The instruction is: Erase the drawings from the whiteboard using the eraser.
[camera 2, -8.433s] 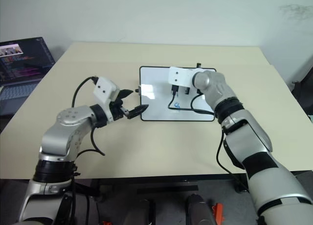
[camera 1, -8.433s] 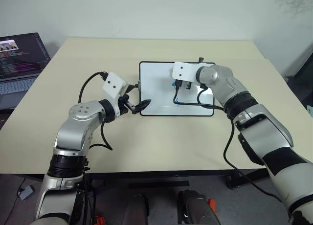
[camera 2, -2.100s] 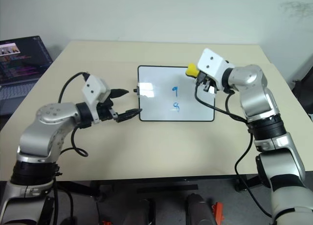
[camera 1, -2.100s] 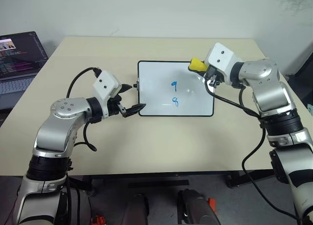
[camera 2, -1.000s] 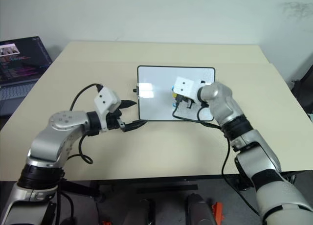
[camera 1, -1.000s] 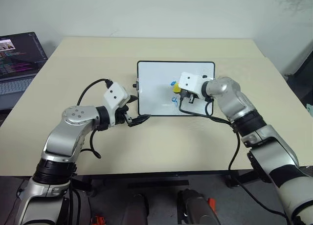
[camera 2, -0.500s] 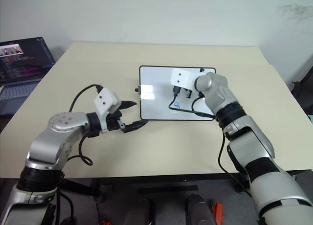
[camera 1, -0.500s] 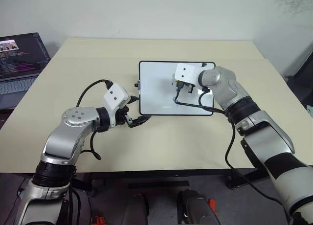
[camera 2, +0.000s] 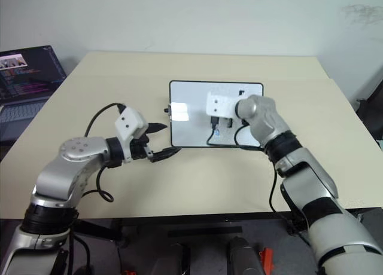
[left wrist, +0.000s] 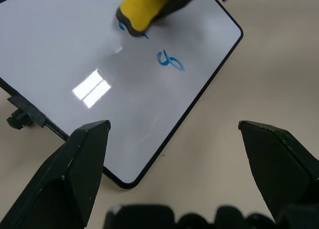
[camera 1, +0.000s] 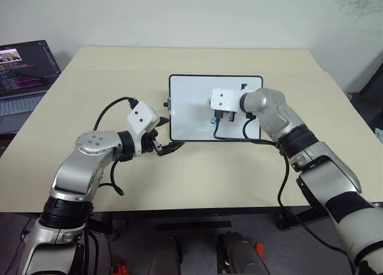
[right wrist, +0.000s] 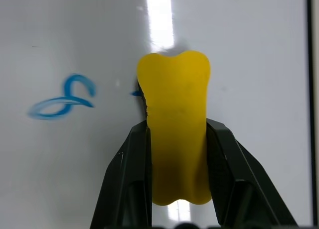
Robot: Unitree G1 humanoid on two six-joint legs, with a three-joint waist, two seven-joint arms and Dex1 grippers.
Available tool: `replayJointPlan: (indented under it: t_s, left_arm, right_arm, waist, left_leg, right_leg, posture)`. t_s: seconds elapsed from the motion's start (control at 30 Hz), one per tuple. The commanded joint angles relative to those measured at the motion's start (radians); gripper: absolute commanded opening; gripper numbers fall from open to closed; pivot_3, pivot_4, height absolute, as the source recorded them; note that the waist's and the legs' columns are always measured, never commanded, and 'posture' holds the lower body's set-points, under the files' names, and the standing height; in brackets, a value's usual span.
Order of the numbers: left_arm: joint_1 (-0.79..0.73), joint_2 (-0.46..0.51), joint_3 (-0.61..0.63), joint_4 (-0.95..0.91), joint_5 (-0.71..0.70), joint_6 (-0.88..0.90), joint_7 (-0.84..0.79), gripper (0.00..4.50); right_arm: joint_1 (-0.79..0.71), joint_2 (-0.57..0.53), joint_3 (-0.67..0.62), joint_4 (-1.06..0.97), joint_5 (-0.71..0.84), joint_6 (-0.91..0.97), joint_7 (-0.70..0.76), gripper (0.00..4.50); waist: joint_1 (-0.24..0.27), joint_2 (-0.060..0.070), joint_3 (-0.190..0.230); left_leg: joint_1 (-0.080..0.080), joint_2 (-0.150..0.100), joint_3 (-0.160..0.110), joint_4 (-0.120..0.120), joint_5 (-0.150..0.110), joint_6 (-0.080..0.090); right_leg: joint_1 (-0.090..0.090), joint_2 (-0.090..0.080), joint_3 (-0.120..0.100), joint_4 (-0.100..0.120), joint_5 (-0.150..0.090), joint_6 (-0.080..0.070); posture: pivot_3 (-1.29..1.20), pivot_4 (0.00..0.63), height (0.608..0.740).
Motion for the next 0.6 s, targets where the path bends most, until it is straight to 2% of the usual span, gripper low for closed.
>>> replayJointPlan:
  t_s: [0.03,0.6]
  left_arm:
    - [-0.009,0.004,0.021,-0.038,-0.009,-0.003,0.004,4.50]
    - [-0.014,0.000,0.014,-0.030,-0.003,-0.012,0.006,4.50]
  right_arm:
    - [0.023,-0.027,0.009,-0.056,-0.028,0.005,0.034,1.09]
    - [-0.119,0.009,-0.076,0.156,-0.027,0.047,-0.178,1.09]
  waist:
    - [0.000,0.000,0.000]
    - [-0.001,0.000,0.000]
  left_leg:
    - [0.000,0.000,0.000,0.000,0.000,0.000]
    - [0.001,0.000,0.000,0.001,0.001,0.001]
  right_leg:
    - [0.000,0.000,0.000,0.000,0.000,0.000]
    - [0.000,0.000,0.000,0.000,0.000,0.000]
  posture:
    - [0.00,0.150,0.740]
    - [0.00,0.150,0.740]
